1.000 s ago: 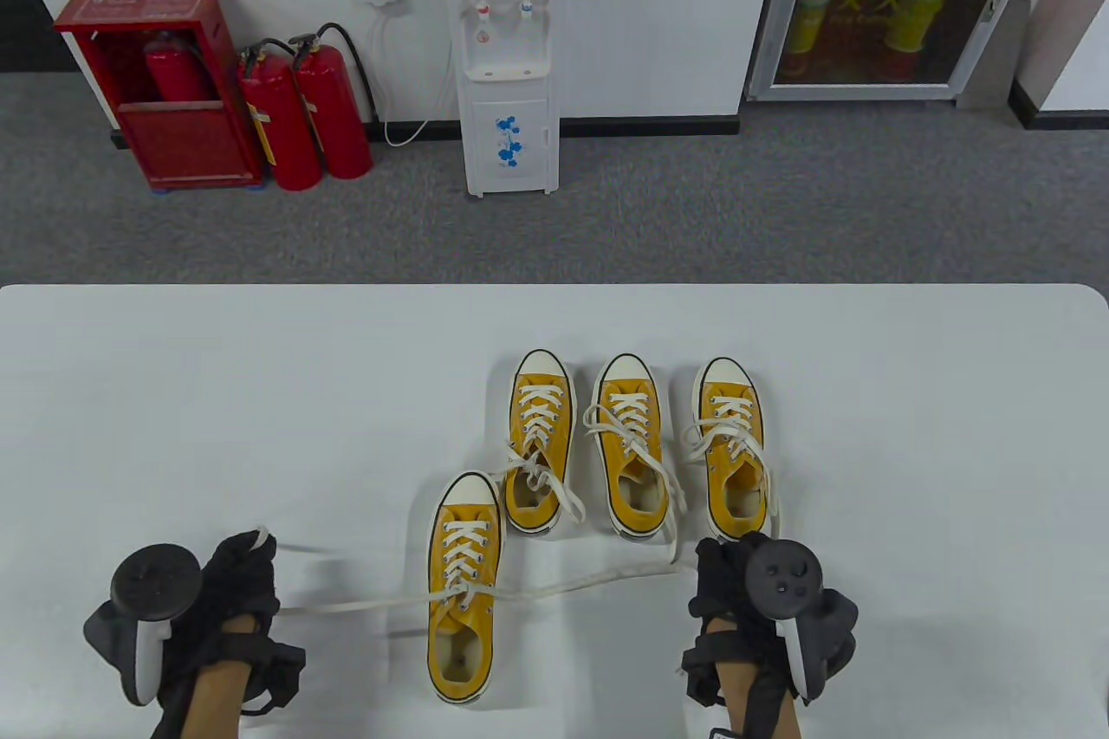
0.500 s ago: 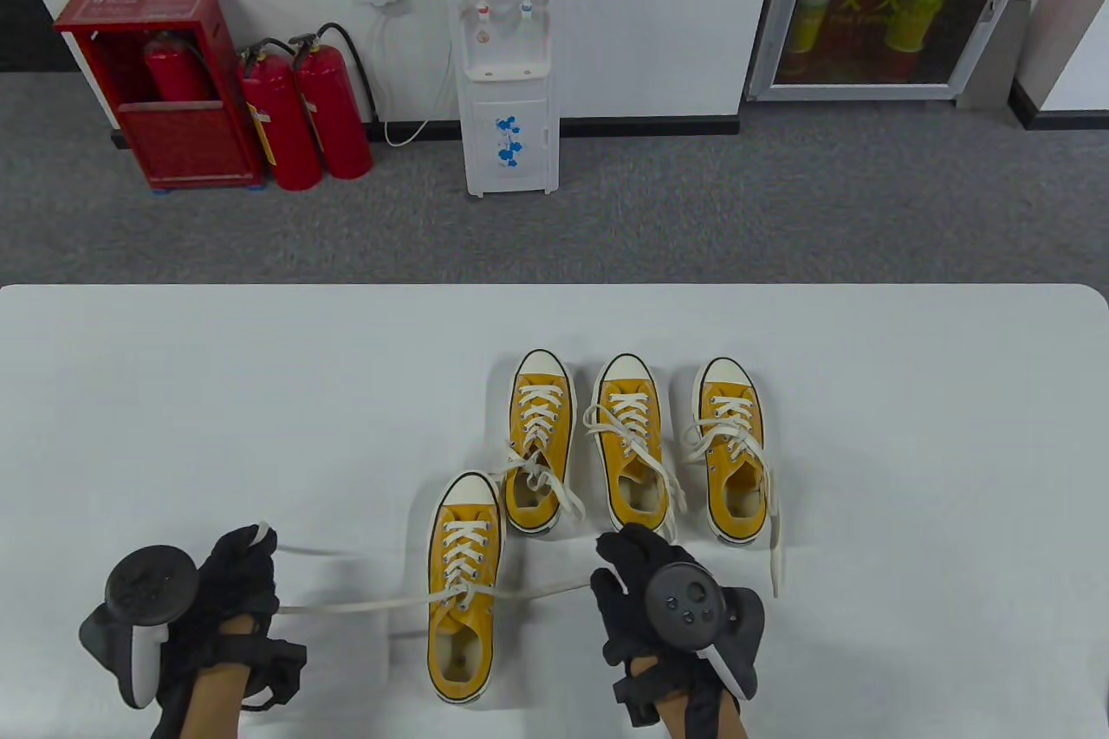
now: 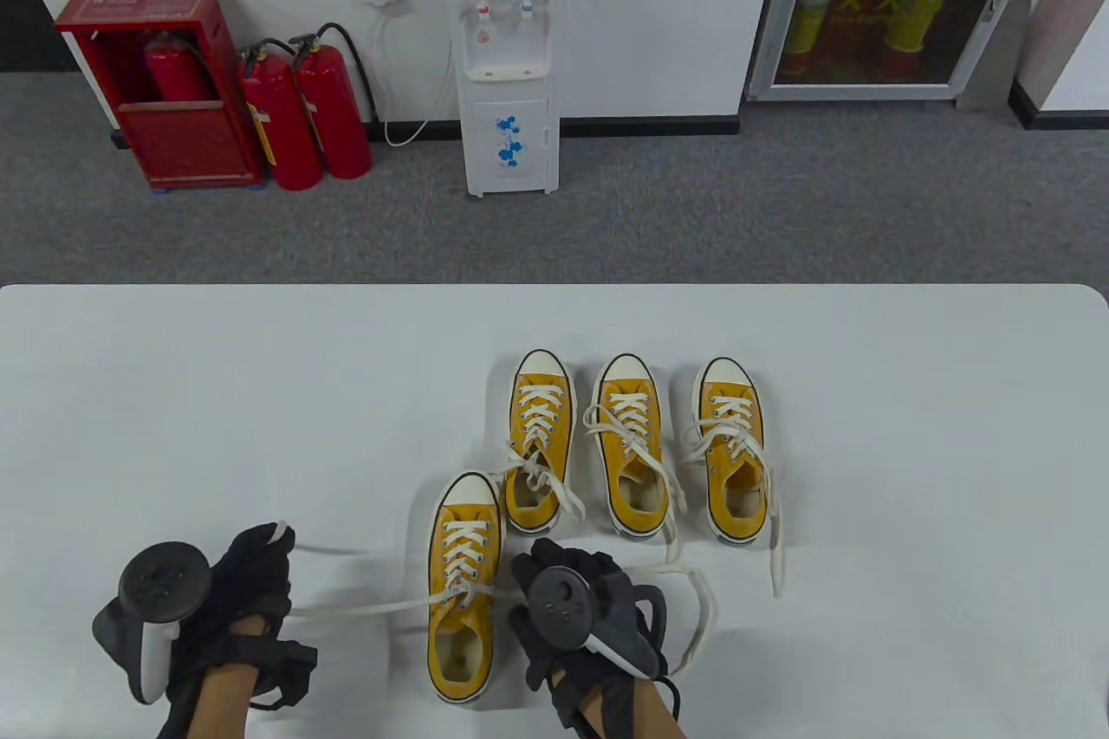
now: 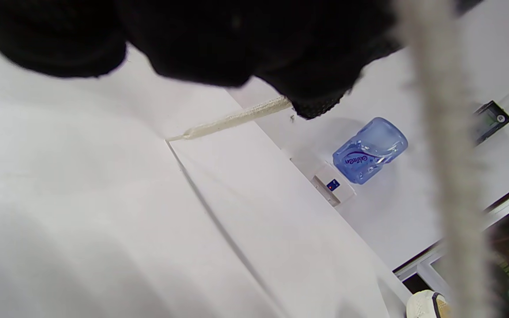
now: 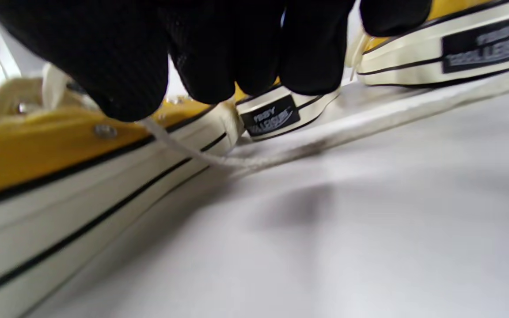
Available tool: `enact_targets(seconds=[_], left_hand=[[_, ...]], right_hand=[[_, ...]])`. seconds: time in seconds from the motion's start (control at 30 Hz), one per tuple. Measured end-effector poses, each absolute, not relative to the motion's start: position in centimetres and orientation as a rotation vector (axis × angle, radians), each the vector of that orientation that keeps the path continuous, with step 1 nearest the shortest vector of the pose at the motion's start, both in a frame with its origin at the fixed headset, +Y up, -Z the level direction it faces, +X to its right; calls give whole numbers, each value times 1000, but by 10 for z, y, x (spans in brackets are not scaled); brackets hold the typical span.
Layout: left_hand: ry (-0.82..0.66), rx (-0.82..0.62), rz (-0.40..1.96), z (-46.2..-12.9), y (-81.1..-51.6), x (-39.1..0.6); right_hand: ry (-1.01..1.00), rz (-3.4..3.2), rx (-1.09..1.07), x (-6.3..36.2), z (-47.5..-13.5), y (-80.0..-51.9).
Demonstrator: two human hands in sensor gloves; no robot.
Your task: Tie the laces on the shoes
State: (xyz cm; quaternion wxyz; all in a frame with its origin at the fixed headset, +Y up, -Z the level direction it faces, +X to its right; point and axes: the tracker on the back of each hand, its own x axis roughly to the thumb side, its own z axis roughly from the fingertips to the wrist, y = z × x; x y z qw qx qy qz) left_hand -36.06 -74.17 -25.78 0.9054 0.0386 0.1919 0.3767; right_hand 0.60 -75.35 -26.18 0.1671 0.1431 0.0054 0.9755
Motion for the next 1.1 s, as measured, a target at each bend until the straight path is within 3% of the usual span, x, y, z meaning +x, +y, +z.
enact_targets(seconds=[0.27, 0.47, 0.7, 1.1], left_hand=[[381, 82, 792, -258, -741, -360], [375, 74, 791, -259, -741, -358], [375, 72, 792, -259, -741, -358], [379, 71, 801, -258, -739, -358]], right_hand=[[60, 2879, 377, -15, -272, -760], [158, 2886, 359, -16, -276, -768], [120, 2802, 309, -7, -275, -766], [118, 2410, 285, 33, -270, -730]])
